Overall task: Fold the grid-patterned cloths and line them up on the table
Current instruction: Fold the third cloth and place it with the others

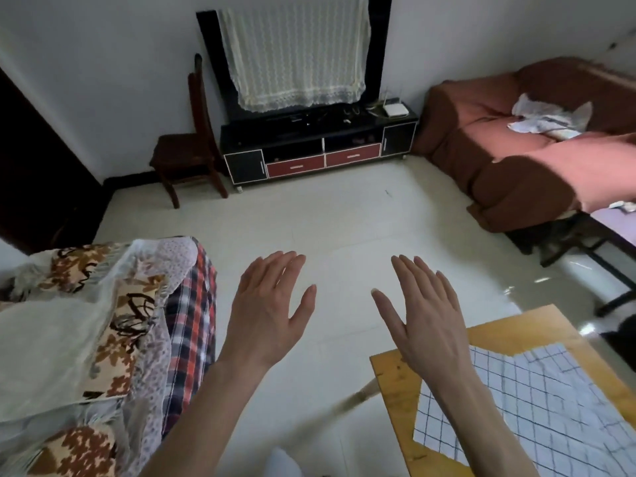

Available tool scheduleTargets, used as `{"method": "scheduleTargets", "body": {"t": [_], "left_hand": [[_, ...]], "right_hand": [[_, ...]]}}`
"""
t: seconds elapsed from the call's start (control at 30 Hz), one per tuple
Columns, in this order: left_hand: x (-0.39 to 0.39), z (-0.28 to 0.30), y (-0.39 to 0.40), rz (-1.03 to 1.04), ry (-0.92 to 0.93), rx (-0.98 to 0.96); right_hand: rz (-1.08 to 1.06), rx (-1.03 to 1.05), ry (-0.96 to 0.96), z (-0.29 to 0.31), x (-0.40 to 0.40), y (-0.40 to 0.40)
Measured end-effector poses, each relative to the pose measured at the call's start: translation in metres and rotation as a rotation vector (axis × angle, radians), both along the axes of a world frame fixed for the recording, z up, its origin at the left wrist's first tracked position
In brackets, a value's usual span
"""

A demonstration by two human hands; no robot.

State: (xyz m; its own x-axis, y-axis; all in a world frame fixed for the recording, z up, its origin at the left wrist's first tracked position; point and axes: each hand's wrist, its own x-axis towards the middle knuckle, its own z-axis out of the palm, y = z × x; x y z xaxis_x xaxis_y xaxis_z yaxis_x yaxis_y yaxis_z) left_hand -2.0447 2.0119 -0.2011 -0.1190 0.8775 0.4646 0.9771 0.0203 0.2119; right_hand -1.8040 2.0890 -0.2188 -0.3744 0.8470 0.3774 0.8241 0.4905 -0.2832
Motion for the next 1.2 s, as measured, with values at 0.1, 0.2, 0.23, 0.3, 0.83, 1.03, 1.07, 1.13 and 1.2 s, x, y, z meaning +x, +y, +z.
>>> {"method": "scheduleTargets", "body": {"t": [0.1,0.2,0.23,0.3,0.83,1.03,1.07,1.13,1.2], "left_hand": [[-0.025,-0.007,0.055,-0.090,-0.002,0.020],[-0.052,-0.012,0.116,-0.186,-0.005,0.043],[-0.062,-0.013,0.137,-0.216,-0.009,0.045],[-0.082,-0.011,0.177,-0.278,-0.010,0.033],[-0.070,-0.015,0.444,-0.808,-0.051,-0.024],[0.037,-0.034,0.509,-1.051,-0.062,-0.031],[0.058,-0.037,0.519,-1.092,-0.064,-0.026],[0.100,-0.044,0.540,-1.165,-0.056,-0.033],[0.142,-0.047,0.557,-1.223,-0.054,-0.064]], "right_hand": [[-0.099,-0.007,-0.021,-0.003,-0.020,0.032],[-0.198,-0.016,-0.036,-0.007,-0.043,0.068],[-0.227,-0.014,-0.045,-0.008,-0.052,0.081],[-0.290,-0.017,-0.058,-0.009,-0.071,0.105],[-0.865,0.004,-0.018,0.003,-0.092,0.249],[-1.120,-0.007,0.039,-0.020,-0.034,0.278],[-1.155,0.000,0.051,-0.025,-0.022,0.284],[-1.220,-0.002,0.071,-0.033,0.005,0.295],[-1.298,-0.013,0.091,-0.040,0.034,0.302]]}}
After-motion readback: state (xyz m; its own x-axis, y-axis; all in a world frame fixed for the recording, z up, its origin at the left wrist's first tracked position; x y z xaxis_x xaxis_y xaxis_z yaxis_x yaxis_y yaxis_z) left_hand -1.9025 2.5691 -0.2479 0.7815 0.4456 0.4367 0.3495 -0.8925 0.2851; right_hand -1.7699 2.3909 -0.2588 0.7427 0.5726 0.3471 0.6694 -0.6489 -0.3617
